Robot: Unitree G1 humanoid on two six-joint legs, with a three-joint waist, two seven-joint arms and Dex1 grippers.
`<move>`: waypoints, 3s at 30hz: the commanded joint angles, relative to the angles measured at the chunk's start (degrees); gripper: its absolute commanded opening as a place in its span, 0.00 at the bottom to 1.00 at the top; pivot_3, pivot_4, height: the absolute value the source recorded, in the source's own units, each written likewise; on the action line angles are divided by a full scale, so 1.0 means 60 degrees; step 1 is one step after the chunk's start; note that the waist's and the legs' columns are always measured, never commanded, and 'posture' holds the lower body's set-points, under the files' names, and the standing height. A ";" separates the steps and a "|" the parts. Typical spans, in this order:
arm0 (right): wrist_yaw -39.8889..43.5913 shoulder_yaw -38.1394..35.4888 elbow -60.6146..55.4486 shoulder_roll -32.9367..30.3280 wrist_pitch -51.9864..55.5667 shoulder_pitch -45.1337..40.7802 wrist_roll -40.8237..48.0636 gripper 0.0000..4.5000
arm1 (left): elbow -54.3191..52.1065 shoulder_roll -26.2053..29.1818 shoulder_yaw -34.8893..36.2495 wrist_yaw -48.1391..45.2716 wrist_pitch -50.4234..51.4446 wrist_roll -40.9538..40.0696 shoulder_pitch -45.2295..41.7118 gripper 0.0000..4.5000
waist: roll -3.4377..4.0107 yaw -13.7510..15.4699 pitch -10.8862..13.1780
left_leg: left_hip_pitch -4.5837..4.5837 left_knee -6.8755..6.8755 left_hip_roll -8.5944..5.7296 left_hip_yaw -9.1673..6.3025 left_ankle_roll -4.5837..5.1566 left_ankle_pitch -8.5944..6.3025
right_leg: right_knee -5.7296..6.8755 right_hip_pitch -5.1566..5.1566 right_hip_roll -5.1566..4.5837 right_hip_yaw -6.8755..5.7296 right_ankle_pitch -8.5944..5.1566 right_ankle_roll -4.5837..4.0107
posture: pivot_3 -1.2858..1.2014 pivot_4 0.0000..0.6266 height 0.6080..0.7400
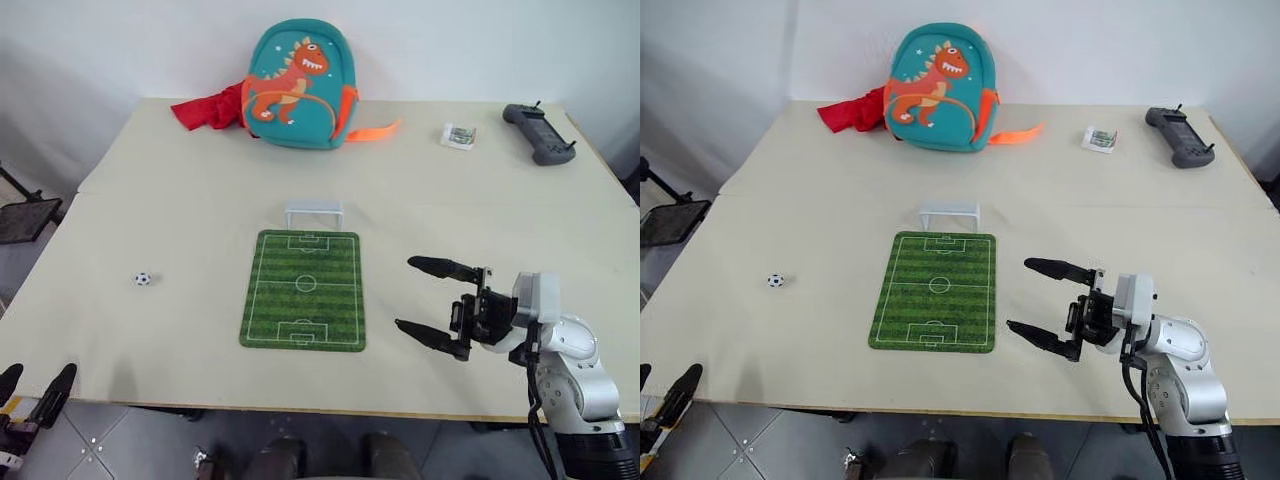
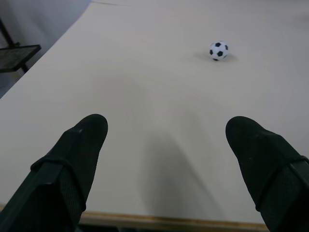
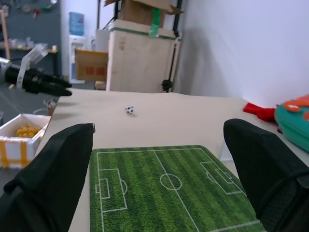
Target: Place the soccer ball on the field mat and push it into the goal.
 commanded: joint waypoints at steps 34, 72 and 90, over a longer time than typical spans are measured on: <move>0.0369 0.0013 0.1049 0.0412 -0.1144 0.0010 -0.0451 1.00 | 0.0060 0.0690 -0.3509 0.2814 0.2110 0.1899 -0.5108 0.19 | -0.0014 -0.0268 -0.0011 | 0.0003 0.0025 0.0037 0.0076 -0.0018 -0.0021 | 0.0079 -0.0065 0.0008 -0.0049 0.0030 -0.0023 | 0.52 0.24 1.00; 0.1835 -0.0382 0.0656 -0.1888 -0.0906 0.1230 -0.0626 1.00 | 0.0119 0.0583 -0.9518 -0.3654 -0.1348 0.3913 -0.7040 0.75 | 0.0039 -0.0063 -0.0007 | 0.0001 0.0038 0.0079 0.0142 -0.0006 -0.0041 | 0.0057 -0.0072 0.0033 -0.0039 0.0041 -0.0035 | 0.52 0.24 1.00; 0.1697 -0.0483 0.0991 -0.1708 -0.0706 0.0979 -0.0501 1.00 | -0.3846 0.2583 -0.7595 -0.4354 0.0665 0.1338 -0.4685 0.66 | 0.0040 -0.0062 -0.0006 | 0.0004 0.0036 0.0088 0.0145 -0.0008 -0.0044 | 0.0056 -0.0072 0.0036 -0.0032 0.0042 -0.0037 | 0.52 0.24 1.00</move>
